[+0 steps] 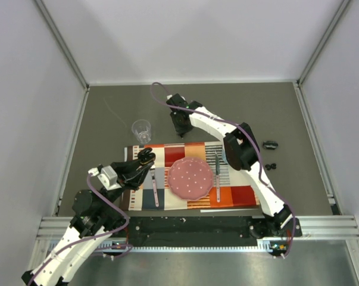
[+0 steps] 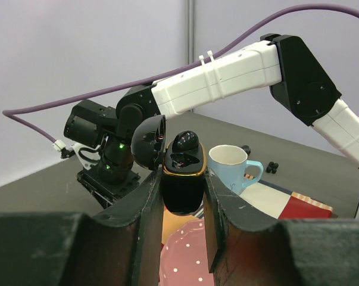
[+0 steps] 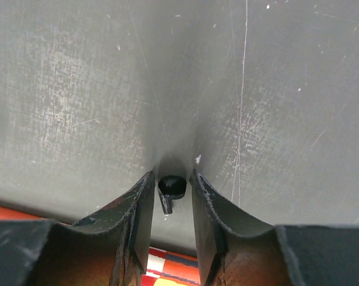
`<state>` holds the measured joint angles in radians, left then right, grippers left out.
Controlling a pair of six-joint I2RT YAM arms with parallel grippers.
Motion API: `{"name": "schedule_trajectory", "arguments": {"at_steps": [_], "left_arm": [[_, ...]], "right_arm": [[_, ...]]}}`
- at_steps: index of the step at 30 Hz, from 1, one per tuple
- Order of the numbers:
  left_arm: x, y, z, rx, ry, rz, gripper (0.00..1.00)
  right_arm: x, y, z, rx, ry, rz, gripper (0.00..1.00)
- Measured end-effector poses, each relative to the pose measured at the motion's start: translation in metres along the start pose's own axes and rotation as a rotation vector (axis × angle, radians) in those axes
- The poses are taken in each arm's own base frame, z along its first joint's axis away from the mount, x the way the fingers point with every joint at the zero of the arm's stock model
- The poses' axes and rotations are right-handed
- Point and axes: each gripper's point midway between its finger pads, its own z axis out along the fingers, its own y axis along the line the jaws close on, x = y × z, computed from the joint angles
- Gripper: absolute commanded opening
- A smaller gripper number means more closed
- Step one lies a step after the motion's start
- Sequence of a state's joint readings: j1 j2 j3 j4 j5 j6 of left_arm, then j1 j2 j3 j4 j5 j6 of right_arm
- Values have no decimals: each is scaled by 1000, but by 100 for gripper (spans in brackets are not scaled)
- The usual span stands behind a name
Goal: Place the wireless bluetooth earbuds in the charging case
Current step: Pick up the earbud from the center of the board.
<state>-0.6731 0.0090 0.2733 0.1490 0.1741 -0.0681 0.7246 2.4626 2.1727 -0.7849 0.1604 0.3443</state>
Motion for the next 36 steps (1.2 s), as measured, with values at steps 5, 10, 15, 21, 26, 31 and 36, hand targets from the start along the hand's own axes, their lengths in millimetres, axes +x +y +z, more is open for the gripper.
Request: {"name": "schedule_trajectory", "arguments": {"at_steps": [5,10,15,21,26,31,36], "left_arm": [[0,0,0,-1,0,0,0],[0,1,0,-4,0,0,0],[0,1,0,-7,0,-5,0],[0,1,0,-7,-1,-8,0],[0,1,0,-7,0,-8,0],[0,1,0,-7,-1,-8,0],[0,1,0,-7,0,-8,0]], "right_arm": [[0,-1,0,8,-1,-1,28],[0,-2,0,9,-1,0,29],[1,-2,0,12,-1,6,38],[3,-2,-1,20,2,16,38],[5,-4,-2,32,3,18,37],[5,-4,-2,34,4,18,36],[5,-4,-3,34,4,17,33]]}}
